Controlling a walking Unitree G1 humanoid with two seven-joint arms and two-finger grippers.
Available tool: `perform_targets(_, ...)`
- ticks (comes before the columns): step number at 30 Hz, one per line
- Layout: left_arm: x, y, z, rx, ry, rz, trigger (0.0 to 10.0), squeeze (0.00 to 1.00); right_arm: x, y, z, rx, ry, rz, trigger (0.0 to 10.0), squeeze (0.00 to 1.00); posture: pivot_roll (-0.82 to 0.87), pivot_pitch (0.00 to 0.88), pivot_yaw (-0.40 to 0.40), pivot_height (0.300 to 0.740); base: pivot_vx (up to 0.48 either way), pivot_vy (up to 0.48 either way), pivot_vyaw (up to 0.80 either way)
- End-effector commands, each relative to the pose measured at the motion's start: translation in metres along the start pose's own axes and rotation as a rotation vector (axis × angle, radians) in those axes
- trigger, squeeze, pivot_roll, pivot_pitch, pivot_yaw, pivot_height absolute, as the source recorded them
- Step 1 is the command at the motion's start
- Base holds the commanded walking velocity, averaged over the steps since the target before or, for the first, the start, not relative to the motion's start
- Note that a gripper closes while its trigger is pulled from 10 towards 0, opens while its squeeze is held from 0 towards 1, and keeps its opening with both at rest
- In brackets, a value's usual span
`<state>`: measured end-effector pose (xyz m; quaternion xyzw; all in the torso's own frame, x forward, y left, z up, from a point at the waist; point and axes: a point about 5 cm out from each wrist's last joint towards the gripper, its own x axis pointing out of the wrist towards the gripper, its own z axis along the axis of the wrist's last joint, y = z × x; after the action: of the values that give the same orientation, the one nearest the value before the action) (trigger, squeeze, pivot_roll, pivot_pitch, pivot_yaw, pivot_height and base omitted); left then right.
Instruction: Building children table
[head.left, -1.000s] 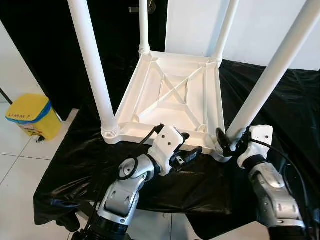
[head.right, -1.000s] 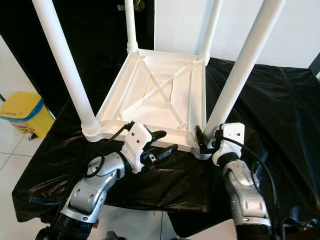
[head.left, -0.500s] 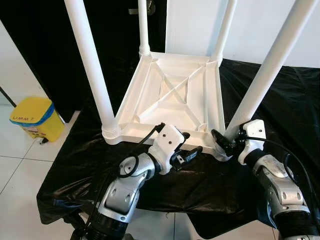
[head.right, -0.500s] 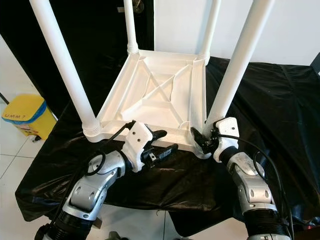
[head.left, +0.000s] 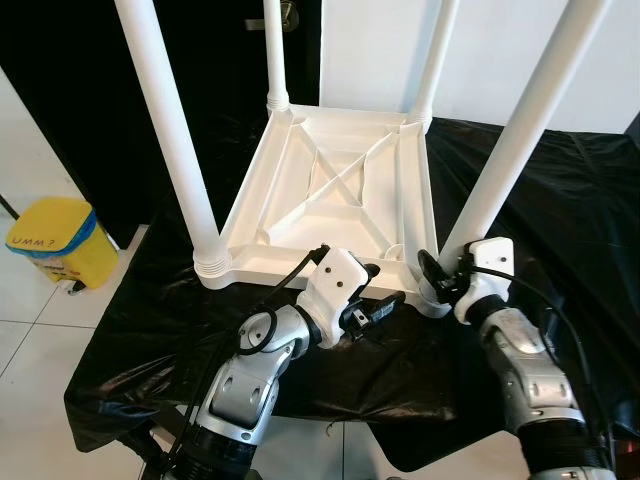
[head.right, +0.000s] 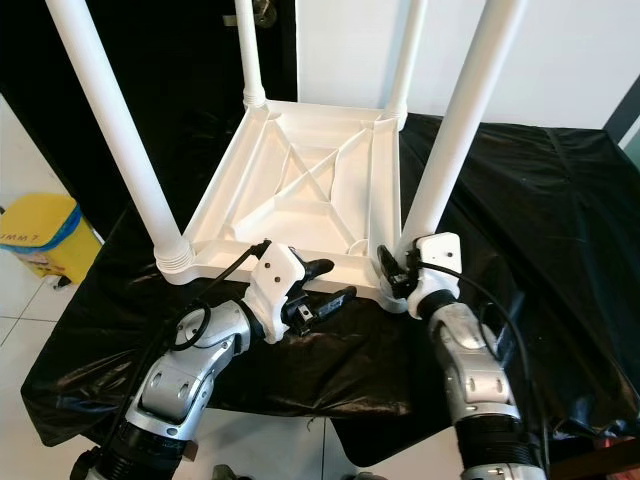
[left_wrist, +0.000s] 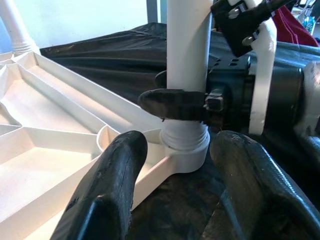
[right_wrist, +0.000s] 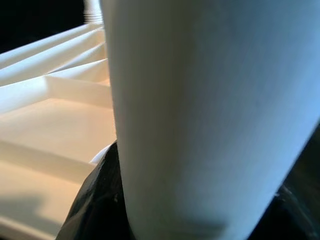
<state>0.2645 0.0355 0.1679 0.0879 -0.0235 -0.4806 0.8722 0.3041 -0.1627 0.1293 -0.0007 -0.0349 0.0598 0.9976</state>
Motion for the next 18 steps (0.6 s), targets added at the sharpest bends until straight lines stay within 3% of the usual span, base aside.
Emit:
perform_targets(1,0.004,0.0,0.001,-0.006,-0.014,0.05,10.0,0.0,-0.001,0.002,-0.011,0.006,0.063,-0.078,10.0,0.0,-0.08,0.067,-0.026,0.74,0.0,0.0,0.0)
perform_targets(2,0.004,0.0,0.001,-0.006,-0.014,0.043,10.0,0.0,-0.002,0.004,-0.012,0.006,0.063,-0.165,10.0,0.0,-0.08,0.068,-0.021,0.74,0.0,0.0,0.0)
perform_targets(7,0.004,0.001,0.002,-0.002,-0.013,0.039,10.0,0.0,-0.003,0.012,-0.015,0.027,0.071,-0.225,10.0,0.0,-0.07,0.066,-0.011,0.74,0.0,0.0,0.0)
perform_targets(13,0.002,0.002,0.001,0.005,-0.006,0.038,10.0,0.0,-0.002,0.021,-0.013,0.052,0.065,-0.224,10.0,0.0,-0.07,0.062,-0.004,0.74,0.0,0.0,0.0)
perform_targets(18,0.0,0.003,0.0,0.01,0.001,0.039,10.0,0.0,-0.002,0.017,-0.009,0.029,0.046,-0.229,10.0,0.0,-0.07,0.052,-0.005,0.74,0.0,0.0,0.0)
